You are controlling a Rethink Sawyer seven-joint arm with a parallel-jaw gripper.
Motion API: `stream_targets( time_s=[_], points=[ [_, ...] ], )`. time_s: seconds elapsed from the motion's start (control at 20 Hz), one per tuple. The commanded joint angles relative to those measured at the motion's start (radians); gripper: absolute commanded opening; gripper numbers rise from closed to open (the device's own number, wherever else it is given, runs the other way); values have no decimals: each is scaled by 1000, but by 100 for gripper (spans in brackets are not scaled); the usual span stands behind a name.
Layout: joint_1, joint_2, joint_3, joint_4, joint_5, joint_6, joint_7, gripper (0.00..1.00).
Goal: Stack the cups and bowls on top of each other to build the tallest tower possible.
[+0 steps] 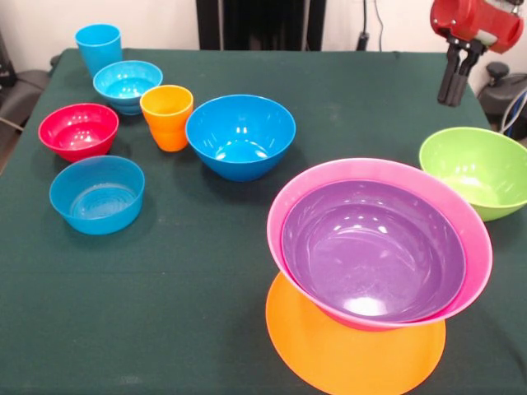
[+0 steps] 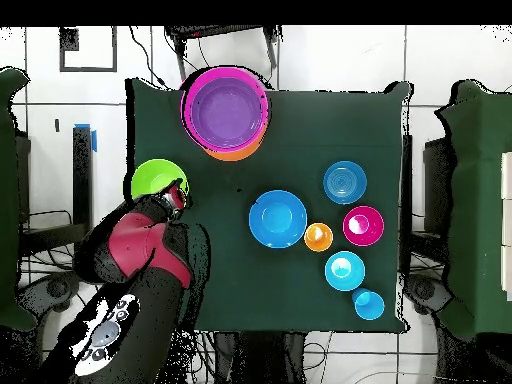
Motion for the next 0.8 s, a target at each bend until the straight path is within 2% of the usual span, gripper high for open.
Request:
stream_targets(
  time_s=[0.05, 0.55, 0.8],
  points=[
    [34, 100, 117, 0, 15, -30, 181, 0],
    [115, 172, 65, -45, 110, -19, 233, 0],
    [129, 200, 61, -61, 142, -26, 246, 0]
  ],
)
